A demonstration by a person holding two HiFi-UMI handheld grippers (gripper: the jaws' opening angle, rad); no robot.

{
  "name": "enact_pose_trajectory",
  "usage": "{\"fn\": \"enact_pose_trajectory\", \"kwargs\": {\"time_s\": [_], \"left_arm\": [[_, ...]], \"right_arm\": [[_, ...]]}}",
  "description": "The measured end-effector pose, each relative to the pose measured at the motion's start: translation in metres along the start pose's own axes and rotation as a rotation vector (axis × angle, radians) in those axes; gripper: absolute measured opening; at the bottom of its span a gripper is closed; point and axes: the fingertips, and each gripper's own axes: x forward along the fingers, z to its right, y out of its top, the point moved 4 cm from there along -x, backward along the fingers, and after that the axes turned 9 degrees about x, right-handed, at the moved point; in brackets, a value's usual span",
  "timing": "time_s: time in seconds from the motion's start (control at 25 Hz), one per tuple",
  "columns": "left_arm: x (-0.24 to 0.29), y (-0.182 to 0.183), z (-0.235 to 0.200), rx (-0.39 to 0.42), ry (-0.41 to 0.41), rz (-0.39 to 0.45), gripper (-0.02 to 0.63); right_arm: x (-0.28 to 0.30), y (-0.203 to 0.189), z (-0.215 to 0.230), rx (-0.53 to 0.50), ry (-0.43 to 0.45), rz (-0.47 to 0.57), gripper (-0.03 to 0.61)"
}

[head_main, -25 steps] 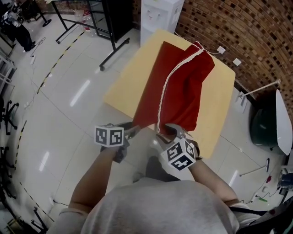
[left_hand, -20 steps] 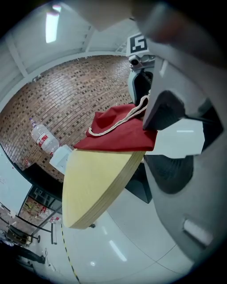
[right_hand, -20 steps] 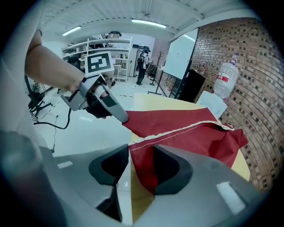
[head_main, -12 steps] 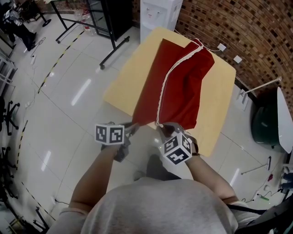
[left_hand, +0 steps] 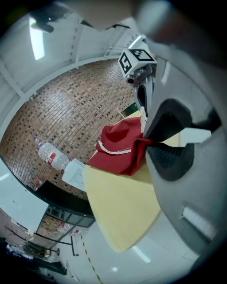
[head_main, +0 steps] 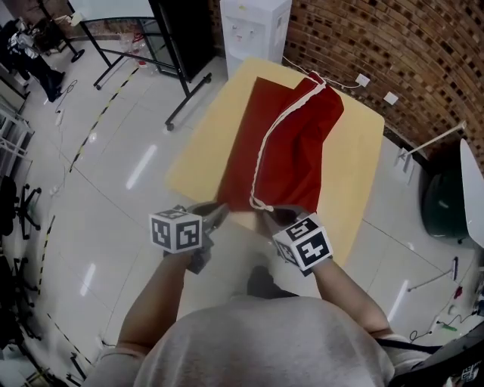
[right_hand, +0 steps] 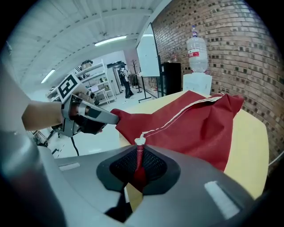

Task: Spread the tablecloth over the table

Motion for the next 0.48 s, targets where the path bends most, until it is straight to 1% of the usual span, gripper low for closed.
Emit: {"fn": "enact_pose_trajectory", "kwargs": {"time_s": [0.12,0.28,0.4,0.48], "left_arm": [[0.009,0.029,0.009,0.083,0.025,-0.009,0.009],[0.021,0.068,0.023,0.148,0.043,0.013,0.008],[0.027,0.098,0.036,0.196,0.051,0.045,0.008],[0.029,0.122,0.046,0.243,0.053,0.069,0.008]], "right_arm": [[-0.010,0.020,0.011,0.014,0.021,0.044,0.020],[-0.031,0.054,0.029,0.034,0.044,0.120,0.020],[-0.051,0.079,0.042,0.011,0.030,0.179,0.020],[-0.067,0.094,0.052,-0.003,0.010,0.217,0.020]]}}
